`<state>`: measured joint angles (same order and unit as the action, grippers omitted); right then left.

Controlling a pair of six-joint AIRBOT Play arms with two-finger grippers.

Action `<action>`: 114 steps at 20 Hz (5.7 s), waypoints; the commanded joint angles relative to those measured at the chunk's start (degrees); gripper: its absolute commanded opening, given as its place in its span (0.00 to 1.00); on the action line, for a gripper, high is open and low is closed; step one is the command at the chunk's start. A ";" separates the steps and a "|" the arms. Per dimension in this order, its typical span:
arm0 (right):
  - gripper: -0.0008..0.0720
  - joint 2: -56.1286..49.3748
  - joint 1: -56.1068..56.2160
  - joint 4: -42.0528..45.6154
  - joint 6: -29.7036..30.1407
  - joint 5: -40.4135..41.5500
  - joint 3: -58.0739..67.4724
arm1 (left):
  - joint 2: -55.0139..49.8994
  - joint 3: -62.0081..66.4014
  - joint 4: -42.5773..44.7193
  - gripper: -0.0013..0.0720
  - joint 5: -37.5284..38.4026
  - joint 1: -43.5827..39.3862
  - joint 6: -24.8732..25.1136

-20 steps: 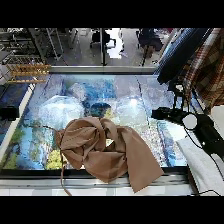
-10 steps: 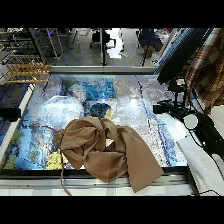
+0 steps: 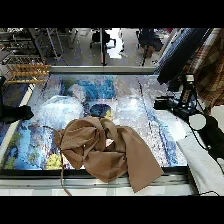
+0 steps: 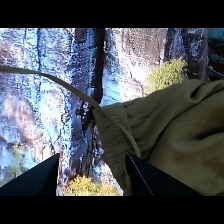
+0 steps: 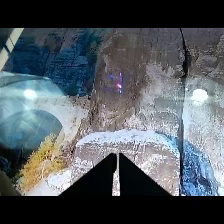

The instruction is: Fold the clothes and pants, and hang the long-sleeved shirts on hangers.

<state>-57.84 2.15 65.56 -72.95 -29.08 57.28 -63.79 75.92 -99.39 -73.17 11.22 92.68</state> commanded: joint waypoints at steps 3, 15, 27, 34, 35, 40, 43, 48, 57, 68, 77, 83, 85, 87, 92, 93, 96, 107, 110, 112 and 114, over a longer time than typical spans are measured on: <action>0.34 2.43 -2.84 1.55 0.52 -21.62 -0.39 | 1.03 -9.51 -5.88 0.70 -4.02 1.27 5.84; 0.90 -1.20 9.44 -9.92 3.17 -24.74 -17.40 | -7.48 -31.04 -21.33 0.90 15.87 3.41 9.27; 0.04 -11.30 13.42 -0.87 2.82 -18.60 -12.00 | -12.57 -16.98 -24.41 0.05 25.46 -4.72 10.51; 0.05 -14.60 8.74 18.60 -1.16 -1.46 8.87 | -19.34 11.19 -24.06 0.05 25.62 5.86 11.32; 0.23 -16.39 8.13 15.89 -1.18 -0.70 9.57 | -21.18 11.41 -24.04 0.24 27.26 5.86 11.37; 0.64 -19.30 0.22 9.77 -7.17 -17.51 8.85 | -29.03 11.41 -18.05 0.97 17.44 9.51 9.27; 0.64 -17.90 -8.70 3.48 -6.16 -27.30 4.42 | -30.38 11.32 -17.57 0.97 7.26 15.56 7.96; 0.65 -11.61 -16.92 -15.32 2.82 -39.41 -9.29 | -30.51 9.79 -15.47 0.97 1.42 23.96 3.69; 0.66 -9.84 -17.99 -24.39 3.21 -40.22 -23.85 | -36.87 8.33 -17.66 0.83 7.10 22.21 0.24; 0.61 -15.45 -12.94 -26.27 3.23 -30.49 -24.11 | -40.87 8.35 -20.65 0.30 21.62 15.82 -7.45; 0.06 -16.87 -5.97 -30.38 3.52 -19.74 -24.06 | -38.93 8.52 -20.63 0.09 16.28 17.40 -0.07; 0.04 -16.79 -5.97 -30.14 3.63 -18.82 -24.04 | -38.95 8.52 -19.61 0.78 12.76 21.86 -1.01; 0.04 -16.81 -5.97 -30.14 3.67 -18.82 -24.04 | -40.13 8.52 -19.82 0.78 15.37 21.81 -2.89; 0.04 -16.81 -5.97 -30.14 3.67 -18.84 -24.04 | -41.27 8.52 -20.22 0.78 18.73 21.05 -6.29; 0.04 -16.79 -5.97 -30.21 5.18 -19.32 -24.04 | -42.32 8.52 -22.36 0.34 28.22 18.49 -8.13; 0.04 -16.79 -5.97 -30.21 5.20 -19.52 -24.04 | -42.58 8.52 -22.38 0.22 28.79 18.01 -8.28; 0.04 -16.44 -5.97 -30.40 6.78 -19.87 -24.06 | -43.08 8.55 -22.38 0.05 27.69 17.20 -8.46; 0.04 20.94 -6.10 8.72 -6.84 -16.92 -4.57 | -12.83 17.53 -43.82 0.05 -1.29 31.91 4.22; 0.04 30.05 -6.10 20.20 -9.51 -12.24 6.12 | -2.01 25.11 -53.81 0.05 1.77 37.40 3.61; 0.04 33.42 -6.08 23.12 -9.49 -11.37 11.34 | 5.29 30.01 -56.59 0.05 7.10 41.62 3.34; 0.04 35.56 -6.08 25.62 -9.49 -11.41 15.47 | 12.37 34.14 -56.37 0.05 12.96 47.01 3.78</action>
<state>-27.18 -3.92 82.78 -80.75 -42.50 65.71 -61.17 104.05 -151.09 -67.09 51.79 96.18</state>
